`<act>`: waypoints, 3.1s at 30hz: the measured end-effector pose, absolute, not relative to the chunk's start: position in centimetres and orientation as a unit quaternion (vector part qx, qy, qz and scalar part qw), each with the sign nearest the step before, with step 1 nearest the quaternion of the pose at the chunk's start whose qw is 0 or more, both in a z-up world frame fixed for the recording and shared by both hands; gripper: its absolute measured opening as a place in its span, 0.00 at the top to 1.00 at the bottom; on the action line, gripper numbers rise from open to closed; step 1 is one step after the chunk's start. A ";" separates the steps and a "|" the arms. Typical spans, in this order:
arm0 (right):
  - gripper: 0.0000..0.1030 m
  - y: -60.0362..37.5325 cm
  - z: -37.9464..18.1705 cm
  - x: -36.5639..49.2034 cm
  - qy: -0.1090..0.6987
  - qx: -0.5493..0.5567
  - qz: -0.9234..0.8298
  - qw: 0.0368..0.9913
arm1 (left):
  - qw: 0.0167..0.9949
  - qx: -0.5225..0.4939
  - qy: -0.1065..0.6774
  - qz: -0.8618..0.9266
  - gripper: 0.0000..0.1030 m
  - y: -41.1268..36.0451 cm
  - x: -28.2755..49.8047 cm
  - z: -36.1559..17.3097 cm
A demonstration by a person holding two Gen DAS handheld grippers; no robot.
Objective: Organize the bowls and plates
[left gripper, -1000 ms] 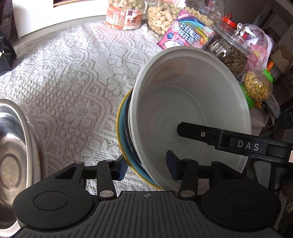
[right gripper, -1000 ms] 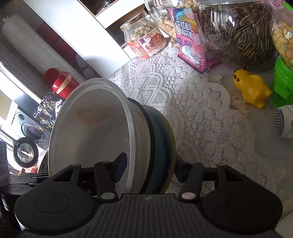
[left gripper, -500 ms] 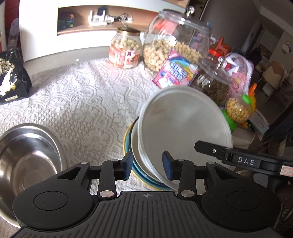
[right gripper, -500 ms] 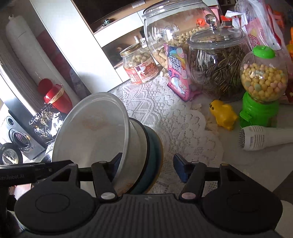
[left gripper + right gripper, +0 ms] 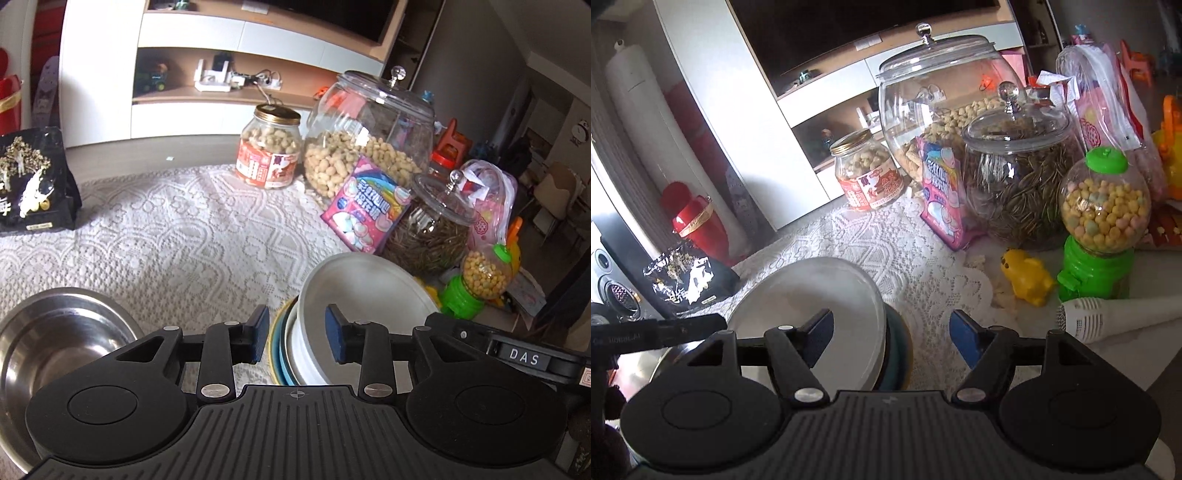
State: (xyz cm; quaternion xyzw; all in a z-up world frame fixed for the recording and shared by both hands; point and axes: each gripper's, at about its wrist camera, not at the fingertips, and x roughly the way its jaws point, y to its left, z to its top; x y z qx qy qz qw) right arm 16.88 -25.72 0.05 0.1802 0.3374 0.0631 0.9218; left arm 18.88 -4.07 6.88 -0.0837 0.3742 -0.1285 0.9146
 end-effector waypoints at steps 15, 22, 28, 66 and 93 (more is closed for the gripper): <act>0.31 -26.2 -5.6 20.2 0.405 0.213 0.058 0.887 | 0.900 -0.069 0.410 -0.127 0.55 -4.6 21.9 4.1; 0.31 -26.2 -6.6 21.1 0.424 0.235 0.095 0.869 | 0.892 -0.028 0.436 -0.120 0.60 -6.6 23.1 4.1; 0.37 -25.7 -7.4 21.9 0.466 0.272 0.148 0.829 | 0.870 -0.020 0.478 -0.116 0.58 -6.7 23.7 2.6; 0.11 -21.8 -6.8 11.5 0.471 0.117 0.141 0.863 | 0.864 -0.008 0.489 -0.119 0.59 -4.6 13.8 -3.6; 0.13 -23.7 2.7 11.3 0.280 0.056 0.146 0.947 | 0.924 -0.100 0.346 -0.125 0.76 -2.7 12.3 8.2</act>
